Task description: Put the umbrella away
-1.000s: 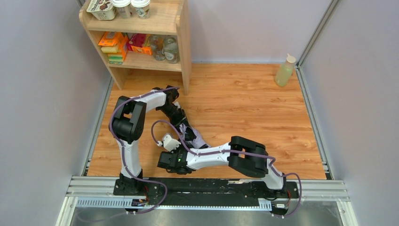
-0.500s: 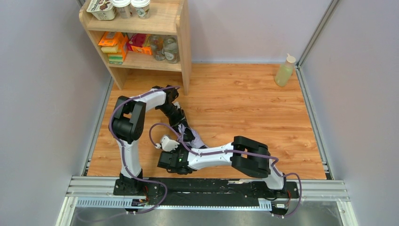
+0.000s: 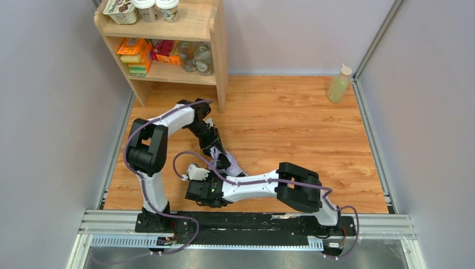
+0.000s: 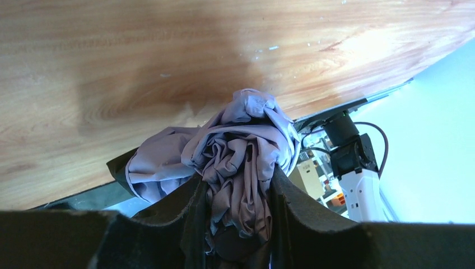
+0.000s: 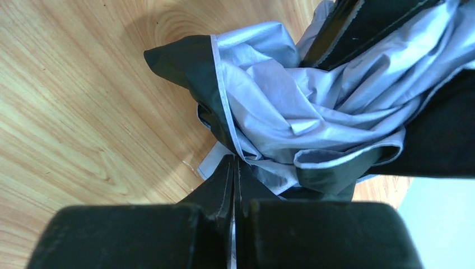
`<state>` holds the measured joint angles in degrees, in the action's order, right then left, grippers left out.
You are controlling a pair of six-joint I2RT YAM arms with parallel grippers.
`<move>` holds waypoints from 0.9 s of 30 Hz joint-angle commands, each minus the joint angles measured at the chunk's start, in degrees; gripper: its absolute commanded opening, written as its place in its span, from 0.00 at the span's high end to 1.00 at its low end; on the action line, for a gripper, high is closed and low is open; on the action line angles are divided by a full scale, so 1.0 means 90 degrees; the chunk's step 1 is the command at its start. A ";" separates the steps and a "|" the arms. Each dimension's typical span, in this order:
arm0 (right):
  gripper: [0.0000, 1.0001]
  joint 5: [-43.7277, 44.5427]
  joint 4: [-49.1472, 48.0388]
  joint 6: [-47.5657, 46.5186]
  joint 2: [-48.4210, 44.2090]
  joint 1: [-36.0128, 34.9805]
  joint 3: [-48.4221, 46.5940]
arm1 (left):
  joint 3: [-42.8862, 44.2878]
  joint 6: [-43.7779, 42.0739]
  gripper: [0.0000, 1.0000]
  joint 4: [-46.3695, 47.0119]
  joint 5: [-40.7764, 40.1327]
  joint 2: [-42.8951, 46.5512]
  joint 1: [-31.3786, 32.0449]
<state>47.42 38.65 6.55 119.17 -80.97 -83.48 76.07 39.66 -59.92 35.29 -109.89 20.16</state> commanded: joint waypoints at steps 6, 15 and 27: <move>1.00 0.1596 0.2012 -0.0872 0.0410 0.0286 -0.0099 | -0.0747 -0.0998 1.00 -0.1946 -0.0591 0.0559 0.0025; 1.00 0.1831 0.2394 -0.1167 0.0655 0.0286 -0.0391 | -0.0728 -0.1086 1.00 -0.1897 -0.0357 0.0774 0.0006; 1.00 0.2738 0.2111 -0.1480 0.0655 0.0295 -0.0265 | -0.0951 -0.1008 1.00 -0.1634 0.0161 0.1301 0.0006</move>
<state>55.86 48.60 -3.11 124.79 -81.52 -87.05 71.46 35.62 -60.84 43.22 -101.06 20.08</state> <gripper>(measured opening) 0.007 0.423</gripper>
